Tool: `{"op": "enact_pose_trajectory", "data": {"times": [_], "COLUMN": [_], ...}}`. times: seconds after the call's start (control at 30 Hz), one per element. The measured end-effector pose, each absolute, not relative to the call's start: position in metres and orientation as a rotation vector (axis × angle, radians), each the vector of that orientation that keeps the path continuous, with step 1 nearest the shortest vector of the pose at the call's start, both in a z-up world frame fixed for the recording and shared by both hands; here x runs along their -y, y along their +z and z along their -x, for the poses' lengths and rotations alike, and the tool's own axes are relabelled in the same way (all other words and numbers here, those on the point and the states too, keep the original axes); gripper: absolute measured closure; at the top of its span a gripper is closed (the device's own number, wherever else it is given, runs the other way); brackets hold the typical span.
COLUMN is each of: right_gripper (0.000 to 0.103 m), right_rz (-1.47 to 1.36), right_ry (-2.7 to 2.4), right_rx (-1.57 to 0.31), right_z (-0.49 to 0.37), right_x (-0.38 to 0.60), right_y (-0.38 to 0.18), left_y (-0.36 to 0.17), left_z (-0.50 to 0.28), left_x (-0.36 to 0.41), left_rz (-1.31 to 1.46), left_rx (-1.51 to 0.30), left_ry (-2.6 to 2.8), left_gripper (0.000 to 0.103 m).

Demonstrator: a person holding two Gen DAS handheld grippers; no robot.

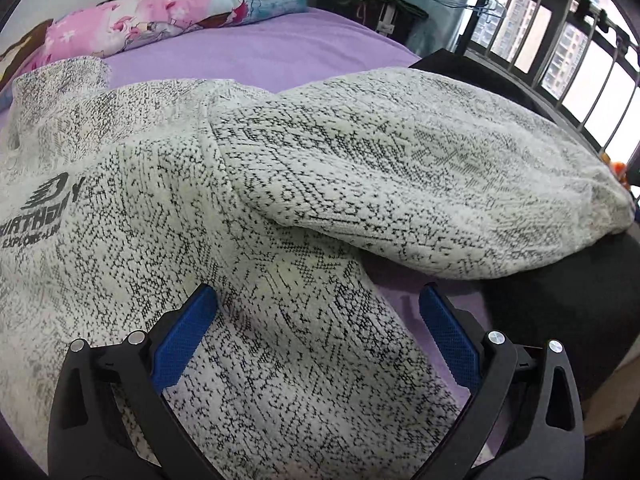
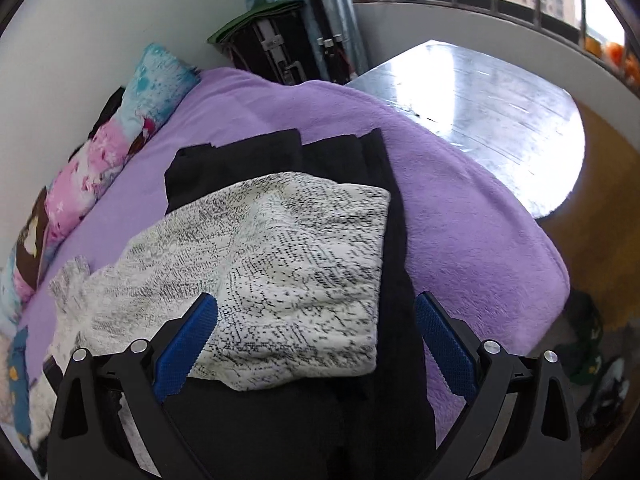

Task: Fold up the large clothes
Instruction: 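Move the right gripper to the jacket sleeve cuff and close on it, then lift the held sleeve with the right gripper, lay it across the jacket body, open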

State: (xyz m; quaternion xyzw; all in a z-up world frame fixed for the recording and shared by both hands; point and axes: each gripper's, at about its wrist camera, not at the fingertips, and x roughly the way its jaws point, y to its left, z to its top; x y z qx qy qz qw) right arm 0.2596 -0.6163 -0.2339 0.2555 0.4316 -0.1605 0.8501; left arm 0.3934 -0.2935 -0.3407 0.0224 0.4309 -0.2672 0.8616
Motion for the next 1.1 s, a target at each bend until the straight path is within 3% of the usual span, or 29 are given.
{"op": "enact_pose_trajectory", "data": {"times": [0.07, 0.1, 0.17, 0.3, 0.37, 0.43, 0.5, 0.8, 1.1], "right_gripper": [0.020, 0.028, 0.029, 0.044, 0.055, 0.080, 0.093, 0.093, 0.093], "right_rz": [-0.518, -0.516, -0.491, -0.437, -0.426, -0.407, -0.380, -0.204, -0.008], "right_ry": [-0.339, -0.329, -0.300, -0.305, -0.290, -0.261, -0.213, -0.033, 0.153], "right_rx": [-0.951, -0.959, -0.967, -0.977, -0.966, -0.964, -0.967, -0.892, -0.813], "right_z": [-0.266, -0.268, -0.273, -0.277, -0.275, -0.276, -0.280, -0.310, -0.357], "right_x": [0.613, 0.611, 0.603, 0.597, 0.595, 0.591, 0.581, 0.503, 0.373], "right_y": [-0.238, -0.238, -0.237, -0.232, -0.224, -0.217, -0.207, -0.112, -0.022], "left_y": [-0.344, -0.347, -0.350, -0.353, -0.353, -0.353, -0.353, -0.328, -0.295], "left_z": [-0.392, -0.392, -0.392, -0.394, -0.394, -0.395, -0.394, -0.377, -0.329], "left_x": [0.295, 0.293, 0.290, 0.287, 0.290, 0.295, 0.296, 0.290, 0.207], "left_rz": [-0.039, -0.025, -0.015, -0.021, -0.036, -0.054, -0.066, -0.130, -0.192], "left_rx": [-0.887, -0.878, -0.876, -0.889, -0.891, -0.893, -0.896, -0.885, -0.886], "left_ry": [-0.561, -0.567, -0.573, -0.569, -0.561, -0.551, -0.544, -0.582, -0.523], "left_gripper": [0.006, 0.006, 0.006, 0.006, 0.006, 0.006, 0.006, 0.006, 0.006]}}
